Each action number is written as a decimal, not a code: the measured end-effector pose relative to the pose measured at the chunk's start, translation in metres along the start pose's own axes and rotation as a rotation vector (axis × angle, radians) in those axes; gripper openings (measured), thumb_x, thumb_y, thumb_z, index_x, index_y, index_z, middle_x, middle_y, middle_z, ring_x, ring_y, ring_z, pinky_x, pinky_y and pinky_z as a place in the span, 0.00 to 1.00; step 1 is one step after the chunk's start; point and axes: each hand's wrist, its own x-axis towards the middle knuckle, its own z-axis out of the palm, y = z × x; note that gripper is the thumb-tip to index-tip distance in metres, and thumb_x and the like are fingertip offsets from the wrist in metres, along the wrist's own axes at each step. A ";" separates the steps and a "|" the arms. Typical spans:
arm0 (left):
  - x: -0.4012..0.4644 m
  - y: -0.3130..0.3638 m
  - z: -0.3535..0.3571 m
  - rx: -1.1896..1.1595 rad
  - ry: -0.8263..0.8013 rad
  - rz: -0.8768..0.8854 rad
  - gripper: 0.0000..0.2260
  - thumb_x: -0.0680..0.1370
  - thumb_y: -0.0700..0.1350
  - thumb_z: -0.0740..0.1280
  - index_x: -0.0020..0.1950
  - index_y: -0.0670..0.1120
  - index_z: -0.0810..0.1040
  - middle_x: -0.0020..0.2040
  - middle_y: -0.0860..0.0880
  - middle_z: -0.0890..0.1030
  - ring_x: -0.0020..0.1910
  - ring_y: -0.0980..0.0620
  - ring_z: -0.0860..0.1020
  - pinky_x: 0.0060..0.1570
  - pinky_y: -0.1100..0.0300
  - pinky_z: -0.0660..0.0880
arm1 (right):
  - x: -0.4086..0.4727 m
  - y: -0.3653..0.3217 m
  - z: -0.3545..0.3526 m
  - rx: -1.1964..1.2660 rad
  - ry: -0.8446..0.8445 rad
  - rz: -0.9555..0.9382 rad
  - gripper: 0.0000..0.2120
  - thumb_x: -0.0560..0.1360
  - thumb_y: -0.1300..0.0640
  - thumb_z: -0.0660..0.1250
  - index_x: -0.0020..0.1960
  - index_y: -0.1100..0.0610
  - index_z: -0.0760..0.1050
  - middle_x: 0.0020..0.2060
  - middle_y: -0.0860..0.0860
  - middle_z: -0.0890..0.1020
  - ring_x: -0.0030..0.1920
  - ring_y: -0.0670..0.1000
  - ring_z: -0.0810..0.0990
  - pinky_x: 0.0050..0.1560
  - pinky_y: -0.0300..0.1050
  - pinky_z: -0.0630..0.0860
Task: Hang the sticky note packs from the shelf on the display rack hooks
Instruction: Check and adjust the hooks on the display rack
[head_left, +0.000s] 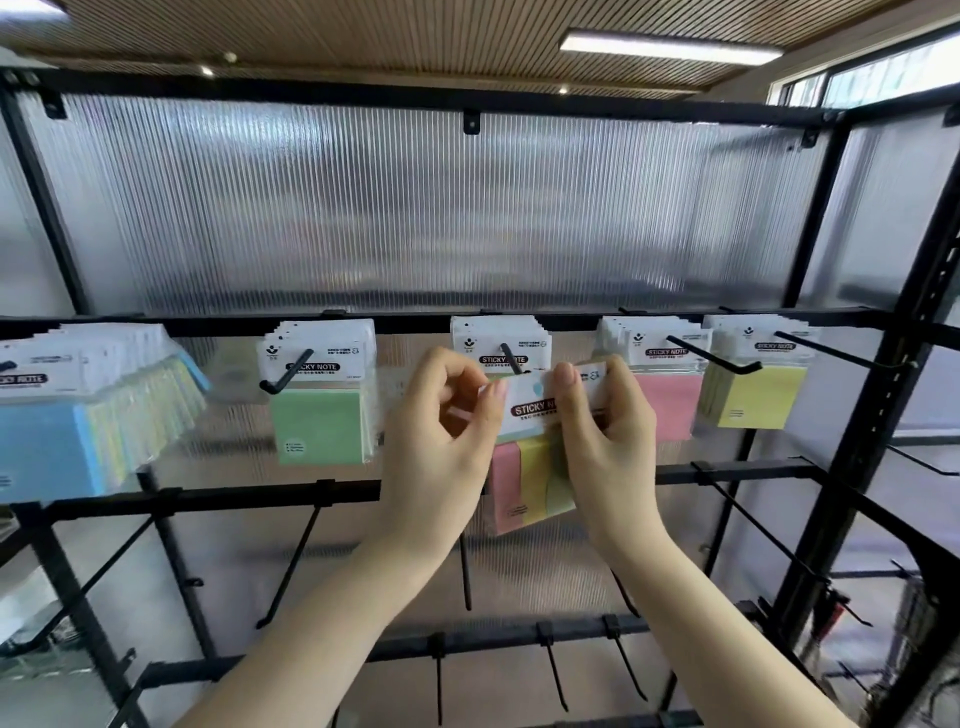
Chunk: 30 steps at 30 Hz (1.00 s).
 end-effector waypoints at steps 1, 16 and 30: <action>0.001 0.000 0.000 0.003 0.019 0.009 0.06 0.77 0.41 0.67 0.42 0.45 0.71 0.34 0.55 0.73 0.33 0.60 0.72 0.36 0.71 0.68 | 0.002 -0.001 0.001 -0.010 -0.007 -0.004 0.17 0.78 0.53 0.63 0.34 0.57 0.62 0.27 0.43 0.65 0.28 0.40 0.62 0.30 0.32 0.63; 0.015 -0.043 0.019 0.195 0.138 -0.098 0.07 0.77 0.46 0.68 0.46 0.45 0.71 0.38 0.54 0.74 0.38 0.59 0.74 0.40 0.68 0.70 | 0.019 0.021 0.009 -0.097 -0.078 0.149 0.09 0.76 0.53 0.68 0.45 0.49 0.68 0.37 0.41 0.74 0.37 0.37 0.73 0.39 0.30 0.69; 0.003 -0.072 0.029 0.579 0.173 0.196 0.08 0.75 0.44 0.69 0.47 0.39 0.81 0.47 0.44 0.79 0.47 0.43 0.77 0.47 0.50 0.76 | 0.026 0.053 0.020 -0.271 -0.092 0.357 0.15 0.72 0.45 0.71 0.45 0.48 0.66 0.41 0.45 0.76 0.40 0.45 0.75 0.37 0.42 0.71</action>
